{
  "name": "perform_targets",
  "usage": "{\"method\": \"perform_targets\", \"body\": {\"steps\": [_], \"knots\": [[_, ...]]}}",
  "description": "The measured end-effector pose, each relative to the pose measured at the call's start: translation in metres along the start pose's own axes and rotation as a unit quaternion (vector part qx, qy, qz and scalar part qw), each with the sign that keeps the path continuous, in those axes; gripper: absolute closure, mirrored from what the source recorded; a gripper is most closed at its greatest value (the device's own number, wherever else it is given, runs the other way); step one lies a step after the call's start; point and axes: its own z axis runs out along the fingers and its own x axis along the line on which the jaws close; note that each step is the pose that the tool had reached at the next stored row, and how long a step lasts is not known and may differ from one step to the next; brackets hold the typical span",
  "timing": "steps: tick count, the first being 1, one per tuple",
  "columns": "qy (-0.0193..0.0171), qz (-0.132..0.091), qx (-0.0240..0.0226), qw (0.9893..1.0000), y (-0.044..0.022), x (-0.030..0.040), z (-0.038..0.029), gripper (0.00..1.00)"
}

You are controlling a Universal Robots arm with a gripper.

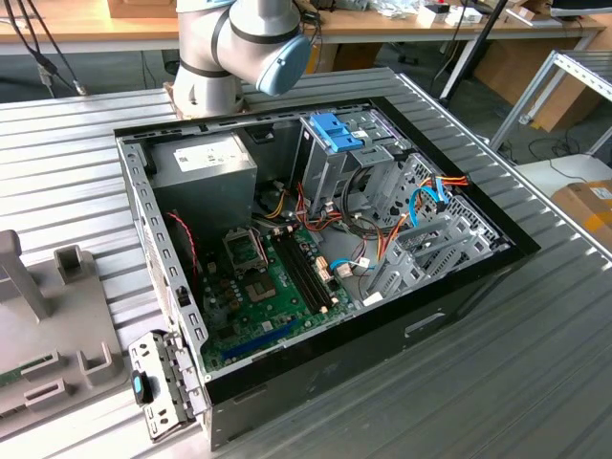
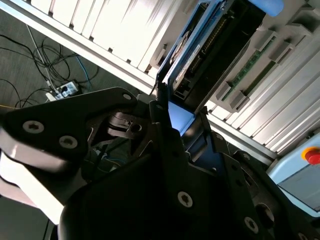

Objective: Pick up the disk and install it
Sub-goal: 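Pick up the disk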

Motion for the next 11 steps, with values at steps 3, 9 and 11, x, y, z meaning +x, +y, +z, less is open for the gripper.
{"method": "perform_targets", "body": {"steps": [3, 9, 11], "knots": [[0.0, 0.0, 0.0, 1.0, 0.0, 0.0, -0.0002, 0.64], [0.0, 0.0, 0.0, 1.0, 0.0, -0.0006, -0.0166, 0.64], [0.0, 0.0, 0.0, 1.0, 0.0001, -0.0009, -0.0266, 0.64]]}}
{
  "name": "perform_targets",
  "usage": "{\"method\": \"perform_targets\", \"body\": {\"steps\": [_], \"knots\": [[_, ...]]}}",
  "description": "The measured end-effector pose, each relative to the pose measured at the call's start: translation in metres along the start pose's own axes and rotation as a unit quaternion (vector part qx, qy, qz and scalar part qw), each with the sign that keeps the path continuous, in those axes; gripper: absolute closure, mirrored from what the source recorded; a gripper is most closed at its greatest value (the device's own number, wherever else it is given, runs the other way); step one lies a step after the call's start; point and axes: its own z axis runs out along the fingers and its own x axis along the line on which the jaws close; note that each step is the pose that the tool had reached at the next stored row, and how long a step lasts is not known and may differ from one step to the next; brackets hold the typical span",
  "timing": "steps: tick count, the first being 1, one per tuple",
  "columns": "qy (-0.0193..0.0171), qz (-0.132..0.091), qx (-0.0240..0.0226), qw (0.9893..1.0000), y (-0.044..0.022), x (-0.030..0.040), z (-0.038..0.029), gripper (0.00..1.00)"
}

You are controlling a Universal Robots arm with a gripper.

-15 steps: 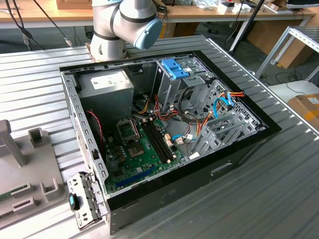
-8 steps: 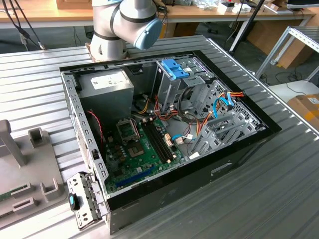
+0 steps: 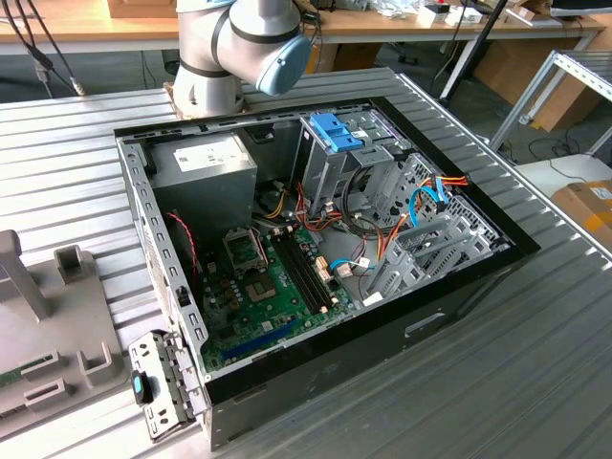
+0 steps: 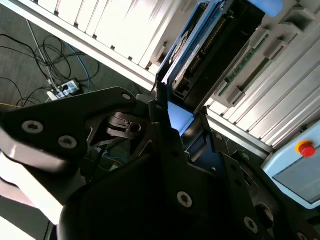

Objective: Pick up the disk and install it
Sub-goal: 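Pick up the disk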

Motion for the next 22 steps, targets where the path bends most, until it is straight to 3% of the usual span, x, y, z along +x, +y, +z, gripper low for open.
{"method": "perform_targets", "body": {"steps": [2, 6, 14, 22], "knots": [[0.0, 0.0, 0.0, 1.0, 0.0, -0.0003, -0.0077, 0.64], [0.0, 0.0, 0.0, 1.0, 0.0, -0.0005, -0.0152, 0.64], [0.0, 0.0, 0.0, 1.0, 0.0001, -0.0007, -0.0202, 0.64], [0.0, 0.0, -0.0001, 1.0, 0.0001, -0.0016, -0.0445, 0.64]]}}
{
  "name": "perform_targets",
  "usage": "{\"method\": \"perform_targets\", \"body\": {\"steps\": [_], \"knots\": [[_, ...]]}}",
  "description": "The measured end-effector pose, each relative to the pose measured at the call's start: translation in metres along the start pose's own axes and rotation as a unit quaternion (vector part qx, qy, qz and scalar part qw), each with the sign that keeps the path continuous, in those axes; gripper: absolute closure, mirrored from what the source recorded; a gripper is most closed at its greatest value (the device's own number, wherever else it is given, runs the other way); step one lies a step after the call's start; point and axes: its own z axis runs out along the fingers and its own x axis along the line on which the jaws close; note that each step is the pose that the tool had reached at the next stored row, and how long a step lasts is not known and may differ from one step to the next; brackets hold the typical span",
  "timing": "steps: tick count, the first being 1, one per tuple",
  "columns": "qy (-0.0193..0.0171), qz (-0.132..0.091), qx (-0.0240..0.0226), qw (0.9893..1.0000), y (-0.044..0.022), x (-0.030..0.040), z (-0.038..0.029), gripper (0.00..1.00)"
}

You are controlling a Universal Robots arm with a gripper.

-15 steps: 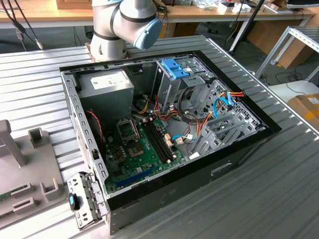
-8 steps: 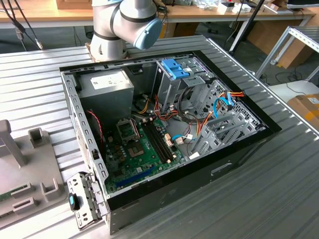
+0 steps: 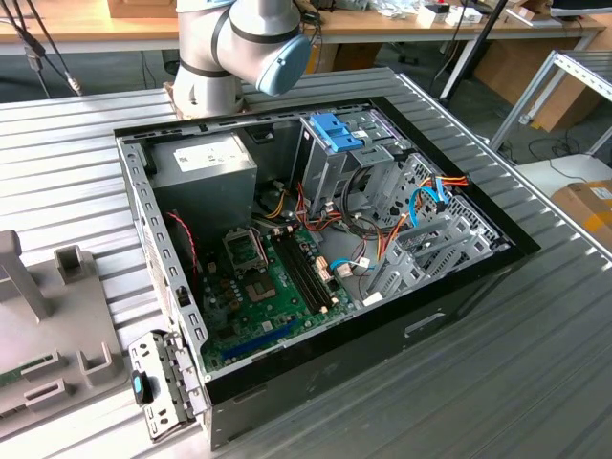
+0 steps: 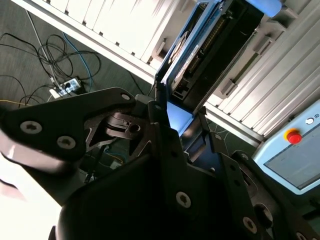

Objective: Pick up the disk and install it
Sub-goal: 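Pick up the disk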

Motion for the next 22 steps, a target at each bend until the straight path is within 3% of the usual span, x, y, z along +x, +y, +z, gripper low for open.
{"method": "perform_targets", "body": {"steps": [11, 18, 22], "knots": [[0.0, 0.0, 0.0, 1.0, 0.0, -0.0002, -0.0042, 0.64], [0.0, 0.0, 0.0, 1.0, 0.0, -0.0009, -0.0242, 0.64], [0.0, 0.0, 0.0001, 1.0, 0.0001, -0.0015, -0.043, 0.64]]}}
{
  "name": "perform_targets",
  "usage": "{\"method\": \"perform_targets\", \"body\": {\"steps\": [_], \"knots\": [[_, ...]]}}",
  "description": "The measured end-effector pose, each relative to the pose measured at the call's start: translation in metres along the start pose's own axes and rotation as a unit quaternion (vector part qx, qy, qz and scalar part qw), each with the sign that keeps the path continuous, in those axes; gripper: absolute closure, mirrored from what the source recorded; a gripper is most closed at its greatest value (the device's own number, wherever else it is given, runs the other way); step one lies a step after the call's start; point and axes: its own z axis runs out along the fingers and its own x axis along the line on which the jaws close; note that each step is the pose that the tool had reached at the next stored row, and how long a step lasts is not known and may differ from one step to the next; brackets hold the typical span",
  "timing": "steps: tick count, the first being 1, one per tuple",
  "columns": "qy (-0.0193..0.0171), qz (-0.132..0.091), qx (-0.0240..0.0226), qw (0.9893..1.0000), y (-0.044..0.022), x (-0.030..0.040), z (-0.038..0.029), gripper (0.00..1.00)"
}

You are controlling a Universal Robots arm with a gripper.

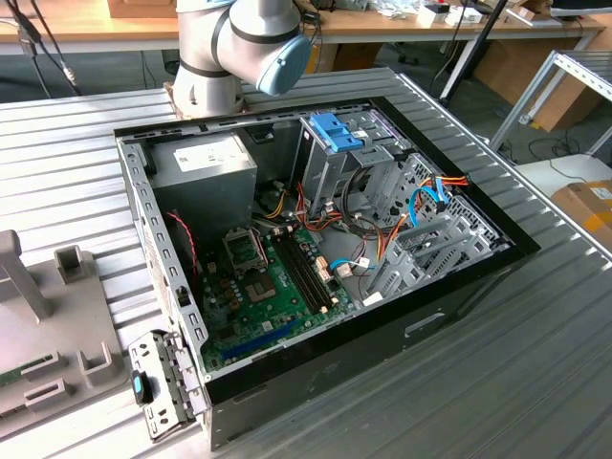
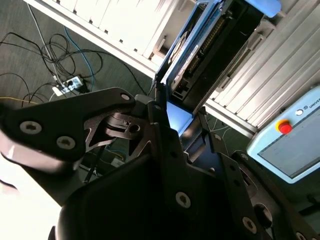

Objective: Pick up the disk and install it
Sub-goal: 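Pick up the disk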

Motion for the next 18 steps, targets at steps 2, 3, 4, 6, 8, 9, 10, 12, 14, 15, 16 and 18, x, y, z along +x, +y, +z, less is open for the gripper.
{"method": "perform_targets", "body": {"steps": [2, 3, 4, 6, 8, 9, 10, 12, 14, 15, 16, 18], "knots": [[0.0, 0.0, 0.0, 1.0, 0.0, -0.0002, -0.006, 0.64], [0.0, 0.0, 0.0, 1.0, 0.0, -0.0003, -0.0083, 0.64], [-0.0001, 0.0, 0.0001, 1.0, 0.0, -0.0005, -0.014, 0.64], [-0.0001, 0.0, 0.0001, 1.0, 0.0001, -0.0008, -0.0238, 0.64], [-0.0001, 0.0, 0.0, 1.0, 0.0, -0.0011, -0.03, 0.64], [-0.0002, 0.0, 0.0, 1.0, 0.0001, -0.0012, -0.0349, 0.64], [-0.0001, 0.0, -0.0001, 1.0, 0.0, -0.0013, -0.0371, 0.64], [-0.0003, 0.0, 0.0, 1.0, 0.0, -0.0013, -0.0371, 0.64], [-0.0004, 0.0, 0.0, 1.0, 0.0001, -0.0013, -0.0371, 0.64], [-0.0004, 0.0, 0.0, 1.0, 0.0001, -0.0013, -0.0371, 0.64], [-0.0004, 0.0, 0.0, 1.0, -0.0005, -0.0013, -0.0371, 0.64], [-0.0004, 0.0, 0.0, 1.0, -0.003, -0.0012, -0.0371, 0.64]]}}
